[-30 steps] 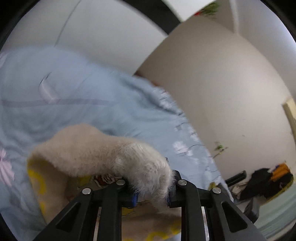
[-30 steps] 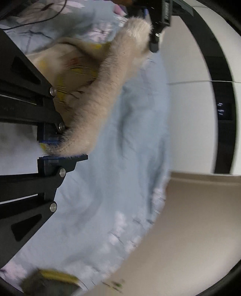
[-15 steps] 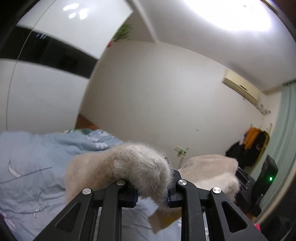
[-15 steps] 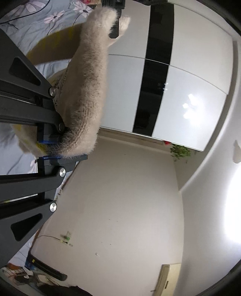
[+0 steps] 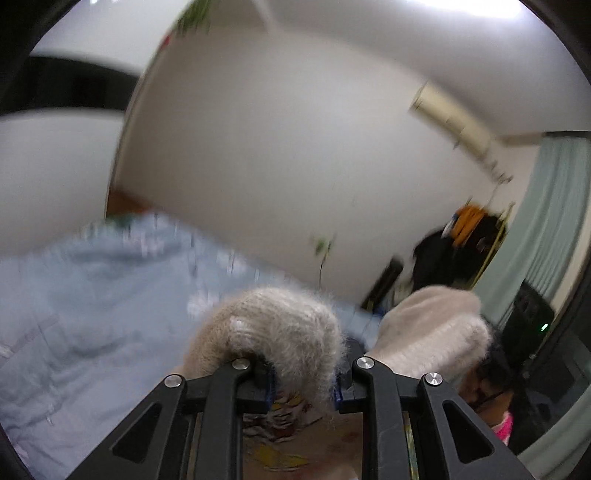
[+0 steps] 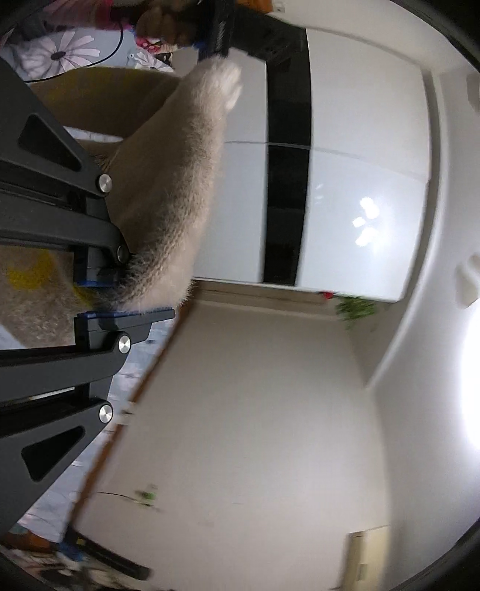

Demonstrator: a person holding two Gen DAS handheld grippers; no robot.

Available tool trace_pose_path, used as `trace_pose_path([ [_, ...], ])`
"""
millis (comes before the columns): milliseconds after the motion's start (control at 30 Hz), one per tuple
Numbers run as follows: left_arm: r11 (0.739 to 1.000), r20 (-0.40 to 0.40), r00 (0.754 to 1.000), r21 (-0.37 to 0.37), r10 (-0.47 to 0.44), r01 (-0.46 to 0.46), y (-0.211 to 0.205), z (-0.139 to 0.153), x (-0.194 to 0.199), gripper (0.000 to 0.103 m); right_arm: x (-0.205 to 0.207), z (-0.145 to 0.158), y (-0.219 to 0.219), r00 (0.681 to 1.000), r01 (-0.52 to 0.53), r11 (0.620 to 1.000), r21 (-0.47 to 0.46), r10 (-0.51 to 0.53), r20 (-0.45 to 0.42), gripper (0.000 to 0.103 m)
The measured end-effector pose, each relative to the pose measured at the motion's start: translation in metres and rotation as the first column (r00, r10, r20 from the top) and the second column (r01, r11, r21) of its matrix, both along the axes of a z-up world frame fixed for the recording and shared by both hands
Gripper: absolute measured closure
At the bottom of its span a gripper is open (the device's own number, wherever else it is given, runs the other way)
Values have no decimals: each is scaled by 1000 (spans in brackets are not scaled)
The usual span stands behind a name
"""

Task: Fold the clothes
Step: 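Lift the sweater with the left gripper while the right gripper grasps the other cuff, then lower and spread the beige sweater flat on the duvet with both grippers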

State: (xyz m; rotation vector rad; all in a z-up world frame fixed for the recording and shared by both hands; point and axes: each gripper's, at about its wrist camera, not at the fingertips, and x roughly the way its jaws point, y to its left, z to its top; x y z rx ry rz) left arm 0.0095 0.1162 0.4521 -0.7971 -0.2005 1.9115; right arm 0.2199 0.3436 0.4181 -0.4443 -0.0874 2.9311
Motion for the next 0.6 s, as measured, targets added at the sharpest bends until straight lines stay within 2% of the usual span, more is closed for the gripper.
trace_pose_path([
  [67,997,111,994,-77,-5,13,35,-48,-35,80,-21,-22,27,992,17,997,-72,-8,122,94],
  [133,989,210,977,-151,24,8,65,-104,-64,80,-48,-66,58,966,62,985,-160,-18,259,94],
  [233,971,346,936,-236,60,25,102,-193,-94,80,-81,-140,102,903,152,956,-251,-31,429,94],
  [333,958,444,893,-280,80,54,128,-266,-106,80,-101,-198,136,852,221,928,-299,-34,523,94],
  [400,954,434,897,-296,85,53,150,-275,-121,80,-111,-223,152,839,248,918,-311,-43,543,94],
  [533,943,413,906,-328,94,52,194,-294,-151,78,-138,-248,193,838,296,888,-352,-65,542,94],
  [600,937,403,910,-344,99,51,216,-303,-166,78,-151,-262,214,825,329,875,-354,-84,560,94],
])
